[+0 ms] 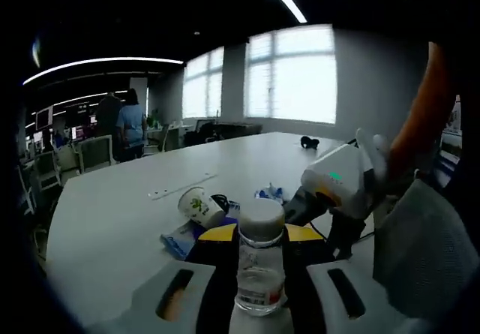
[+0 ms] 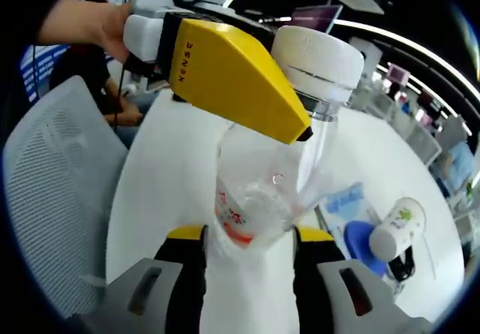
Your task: Arrange the tabletop items into an orderly group along one side of the table until the central work area is clear of visible clutter.
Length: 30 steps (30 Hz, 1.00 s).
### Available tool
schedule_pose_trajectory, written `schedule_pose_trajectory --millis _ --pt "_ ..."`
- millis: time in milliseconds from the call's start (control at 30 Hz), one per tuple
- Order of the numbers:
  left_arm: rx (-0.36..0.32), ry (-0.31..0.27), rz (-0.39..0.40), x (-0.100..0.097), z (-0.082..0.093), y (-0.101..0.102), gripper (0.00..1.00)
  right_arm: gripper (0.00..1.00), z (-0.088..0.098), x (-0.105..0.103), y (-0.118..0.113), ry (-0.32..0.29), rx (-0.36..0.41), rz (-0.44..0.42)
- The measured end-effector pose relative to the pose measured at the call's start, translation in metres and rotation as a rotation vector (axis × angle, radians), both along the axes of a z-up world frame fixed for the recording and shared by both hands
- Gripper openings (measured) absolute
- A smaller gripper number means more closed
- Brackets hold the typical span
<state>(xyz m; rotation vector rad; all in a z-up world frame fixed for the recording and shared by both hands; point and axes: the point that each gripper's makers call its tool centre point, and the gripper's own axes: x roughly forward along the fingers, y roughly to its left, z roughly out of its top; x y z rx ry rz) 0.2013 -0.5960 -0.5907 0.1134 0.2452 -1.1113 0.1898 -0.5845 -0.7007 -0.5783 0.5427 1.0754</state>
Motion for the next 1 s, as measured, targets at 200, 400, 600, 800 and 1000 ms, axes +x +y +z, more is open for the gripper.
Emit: schedule_pose_trajectory --millis 200,400,600,800,1000 --pt "0.025 -0.002 -0.032 -0.001 -0.001 0.003 0.2 0.45 -0.001 0.0 0.001 0.005 0.002 -0.001" --pt "0.014 0.005 -0.06 -0.004 -0.002 0.008 0.21 0.47 -0.004 0.0 0.002 0.016 -0.009 0.014" --pt "0.025 0.038 -0.095 -0.005 -0.003 0.006 0.22 0.49 -0.008 0.001 0.003 0.033 -0.029 0.026" --pt "0.121 0.05 -0.127 -0.01 -0.018 0.005 0.34 0.49 -0.008 0.003 0.004 0.026 -0.047 0.044" --pt "0.134 0.061 -0.114 -0.012 -0.02 0.009 0.37 0.5 -0.012 0.0 0.005 0.031 -0.077 0.085"
